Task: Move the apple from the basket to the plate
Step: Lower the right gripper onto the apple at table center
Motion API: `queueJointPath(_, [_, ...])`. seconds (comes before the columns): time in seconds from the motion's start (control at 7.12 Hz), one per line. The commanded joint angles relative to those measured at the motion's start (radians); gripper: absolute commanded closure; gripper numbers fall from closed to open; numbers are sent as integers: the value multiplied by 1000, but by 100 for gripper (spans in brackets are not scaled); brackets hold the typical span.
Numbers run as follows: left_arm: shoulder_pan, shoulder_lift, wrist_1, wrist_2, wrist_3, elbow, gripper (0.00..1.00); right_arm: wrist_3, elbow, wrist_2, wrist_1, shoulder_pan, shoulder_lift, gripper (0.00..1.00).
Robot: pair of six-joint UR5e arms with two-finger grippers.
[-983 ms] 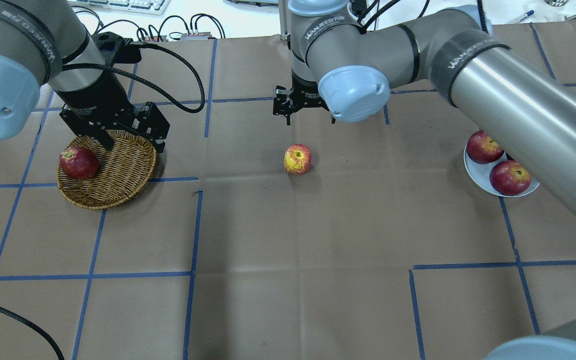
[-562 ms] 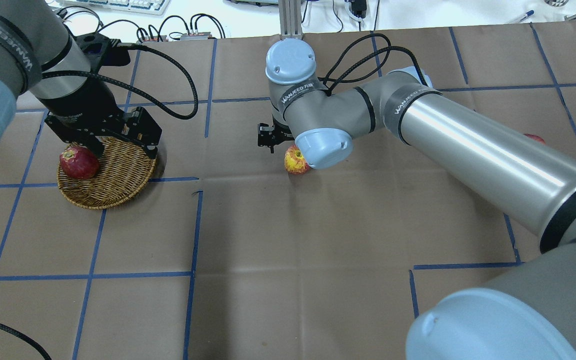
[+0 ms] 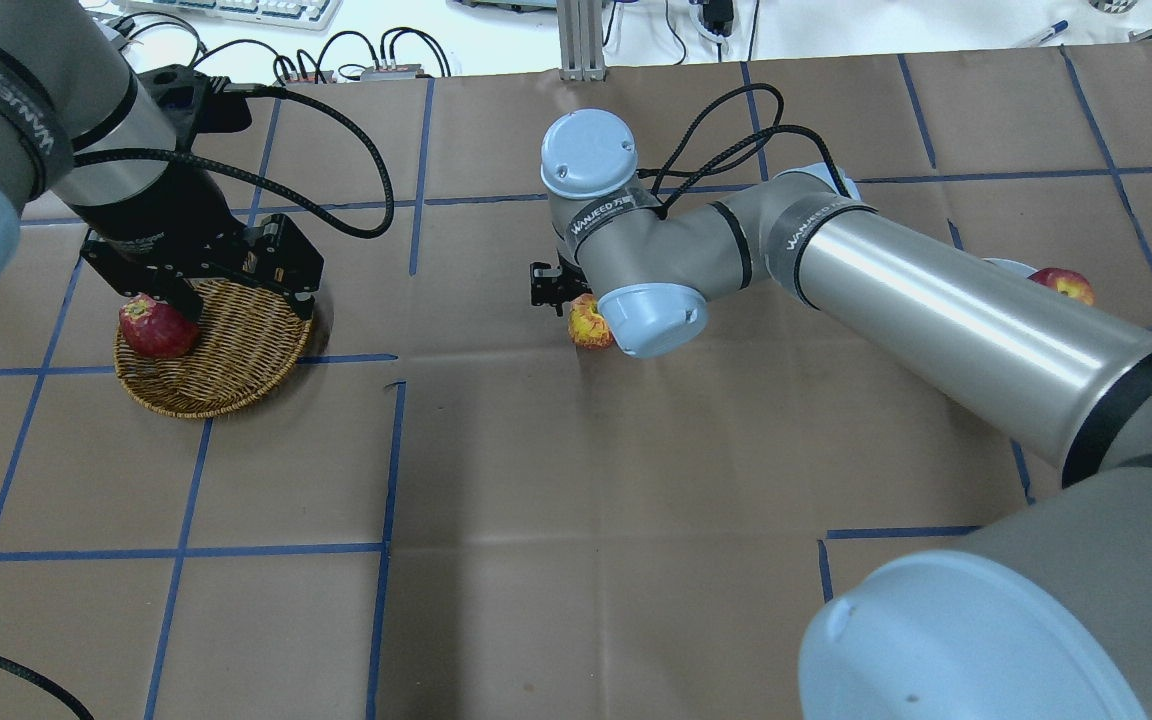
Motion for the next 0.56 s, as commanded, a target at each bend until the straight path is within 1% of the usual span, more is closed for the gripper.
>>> queueJointPath(0.0, [-12, -5, 5, 10, -2, 0, 1, 1, -1, 2, -2, 2, 27, 0])
queueJointPath(0.14, [-12, -5, 3, 10, -4, -1, 1, 4, -1, 1, -2, 5, 30, 6])
queueJointPath(0.28, [-13, 1, 5, 13, -16, -1, 1, 4, -2, 2, -1, 5, 33, 32])
queueJointPath(0.42, [-12, -13, 6, 13, -22, -4, 1, 4, -5, 1, -1, 5, 33, 45])
